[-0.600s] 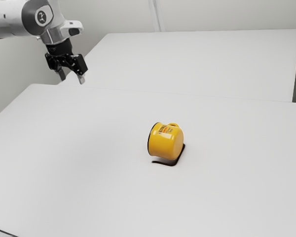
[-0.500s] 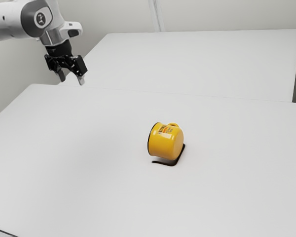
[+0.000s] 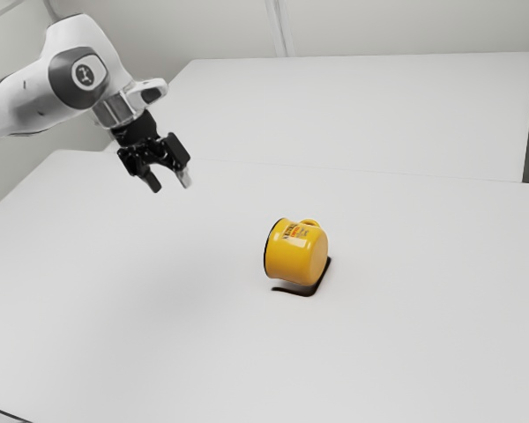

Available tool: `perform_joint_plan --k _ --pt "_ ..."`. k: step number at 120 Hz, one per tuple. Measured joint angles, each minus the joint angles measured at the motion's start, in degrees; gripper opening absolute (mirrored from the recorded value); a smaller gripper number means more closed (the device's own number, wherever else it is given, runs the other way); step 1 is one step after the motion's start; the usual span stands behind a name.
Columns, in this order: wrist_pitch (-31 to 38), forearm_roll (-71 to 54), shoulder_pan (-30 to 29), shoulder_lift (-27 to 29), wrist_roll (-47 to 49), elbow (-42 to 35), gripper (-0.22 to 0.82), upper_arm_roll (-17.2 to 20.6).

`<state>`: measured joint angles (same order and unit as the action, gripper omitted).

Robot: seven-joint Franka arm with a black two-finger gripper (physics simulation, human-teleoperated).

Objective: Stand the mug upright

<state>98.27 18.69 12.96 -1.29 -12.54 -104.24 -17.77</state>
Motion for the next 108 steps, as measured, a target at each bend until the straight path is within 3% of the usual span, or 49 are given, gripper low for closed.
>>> perform_joint_plan --k 22,45,108 --pt "-2.9 11.9 -1.9 -8.5 -1.8 1.4 0.59 -0.4" --pt "-4.9 21.7 -3.7 -13.0 -4.3 1.8 0.59 -0.3" --pt "-6.4 38.0 -4.4 -19.7 -8.3 0.6 0.59 0.9"
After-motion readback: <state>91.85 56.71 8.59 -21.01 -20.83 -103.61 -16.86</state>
